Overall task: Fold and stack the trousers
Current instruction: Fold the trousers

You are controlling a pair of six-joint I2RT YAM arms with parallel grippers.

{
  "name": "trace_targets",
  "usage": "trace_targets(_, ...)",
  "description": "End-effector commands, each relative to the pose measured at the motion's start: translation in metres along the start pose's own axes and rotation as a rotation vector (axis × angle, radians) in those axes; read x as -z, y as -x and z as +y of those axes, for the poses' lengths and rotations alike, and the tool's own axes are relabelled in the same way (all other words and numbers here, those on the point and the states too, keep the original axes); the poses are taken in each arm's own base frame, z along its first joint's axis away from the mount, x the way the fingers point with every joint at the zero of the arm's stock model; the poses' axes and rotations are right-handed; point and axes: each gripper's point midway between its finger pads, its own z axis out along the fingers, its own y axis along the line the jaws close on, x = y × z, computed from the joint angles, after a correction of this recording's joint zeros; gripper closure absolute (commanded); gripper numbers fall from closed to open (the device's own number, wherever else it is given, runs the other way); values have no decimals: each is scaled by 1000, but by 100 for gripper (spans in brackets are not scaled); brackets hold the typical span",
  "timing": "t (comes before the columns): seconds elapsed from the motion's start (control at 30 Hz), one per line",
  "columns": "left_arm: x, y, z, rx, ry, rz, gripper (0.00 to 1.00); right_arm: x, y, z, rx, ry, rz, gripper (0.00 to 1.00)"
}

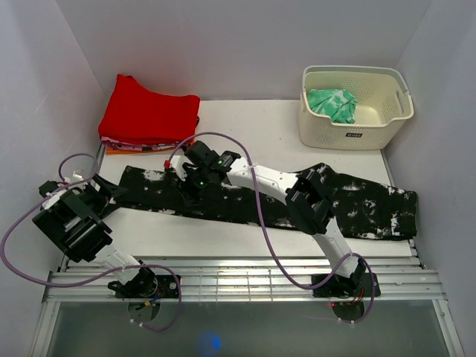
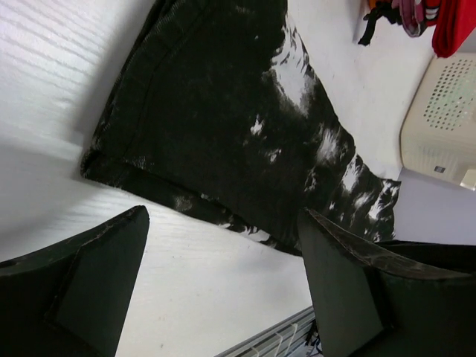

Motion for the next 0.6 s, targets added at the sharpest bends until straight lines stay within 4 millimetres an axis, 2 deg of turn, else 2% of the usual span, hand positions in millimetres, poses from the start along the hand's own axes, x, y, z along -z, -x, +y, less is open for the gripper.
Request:
trace_targets(0.0,-3,25,-11,9,-42,-60,9,-18,14,3,4,-20,-18,55)
trace_targets(0.17,-10,23,-12,46,-75,-38,9,-34,33,10,46,-40,-82,56)
trace_targets(0.37,-14,27,-15,72,-96,-43,8,-53,59,9,98,-75,-174,58)
trace_targets(0.57,-10,35,-24,69,-118,-59,8,-74,72,14,111,-63,-248,60)
